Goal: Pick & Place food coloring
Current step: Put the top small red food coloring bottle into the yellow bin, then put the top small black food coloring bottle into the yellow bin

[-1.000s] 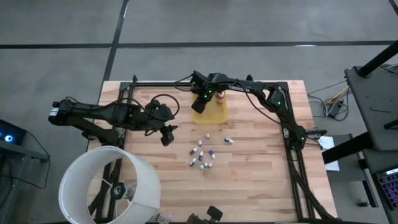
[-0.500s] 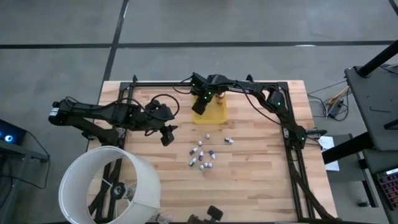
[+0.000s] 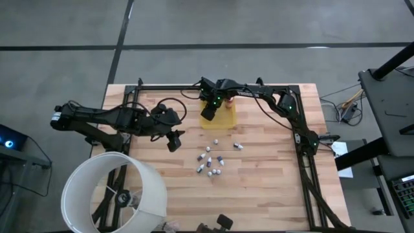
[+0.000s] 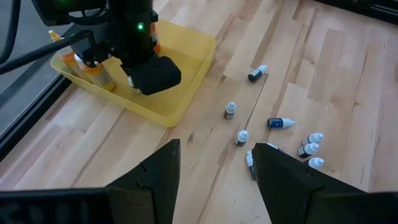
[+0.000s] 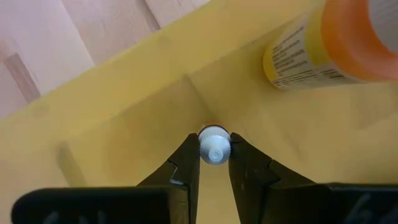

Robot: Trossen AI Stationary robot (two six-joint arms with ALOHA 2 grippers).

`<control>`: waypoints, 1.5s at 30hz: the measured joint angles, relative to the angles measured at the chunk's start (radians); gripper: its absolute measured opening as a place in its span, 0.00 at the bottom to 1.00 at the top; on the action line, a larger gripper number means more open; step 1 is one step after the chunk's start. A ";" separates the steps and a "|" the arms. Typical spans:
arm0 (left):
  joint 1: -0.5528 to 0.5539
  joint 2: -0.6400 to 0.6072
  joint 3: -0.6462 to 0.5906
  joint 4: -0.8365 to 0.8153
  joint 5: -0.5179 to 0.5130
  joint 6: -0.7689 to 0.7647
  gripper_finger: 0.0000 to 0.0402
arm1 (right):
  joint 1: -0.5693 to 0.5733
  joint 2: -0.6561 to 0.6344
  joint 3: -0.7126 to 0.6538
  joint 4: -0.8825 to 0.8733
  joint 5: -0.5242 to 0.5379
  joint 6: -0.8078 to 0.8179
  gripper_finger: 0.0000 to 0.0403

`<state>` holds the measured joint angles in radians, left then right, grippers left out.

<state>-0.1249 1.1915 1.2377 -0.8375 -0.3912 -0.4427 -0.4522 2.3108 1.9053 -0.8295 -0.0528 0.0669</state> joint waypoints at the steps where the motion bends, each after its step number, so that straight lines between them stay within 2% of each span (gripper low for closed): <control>1: 0.000 0.000 0.000 0.000 0.000 0.000 0.43 | 0.000 0.000 0.000 0.000 0.000 0.000 0.15; 19: 0.000 0.000 0.000 0.000 0.000 -0.003 0.43 | 0.000 0.000 0.000 0.006 -0.001 0.009 0.36; 28: 0.000 0.000 0.000 0.000 0.000 -0.003 0.43 | 0.001 -0.022 0.076 -0.106 -0.011 0.008 0.45; 30: 0.000 0.000 0.000 0.000 0.000 -0.003 0.43 | 0.003 -0.031 0.098 -0.147 -0.038 0.008 0.45; 37: 0.000 0.000 0.000 0.000 0.000 -0.003 0.43 | 0.027 -0.097 0.144 -0.288 -0.254 -0.027 0.45; 45: 0.000 0.000 0.000 0.000 0.001 -0.003 0.43 | 0.126 -0.248 0.058 -0.305 -0.262 -0.045 0.43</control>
<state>-0.1252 1.1919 1.2377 -0.8379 -0.3904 -0.4458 -0.3261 2.0623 1.9636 -1.1344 -0.3149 0.0216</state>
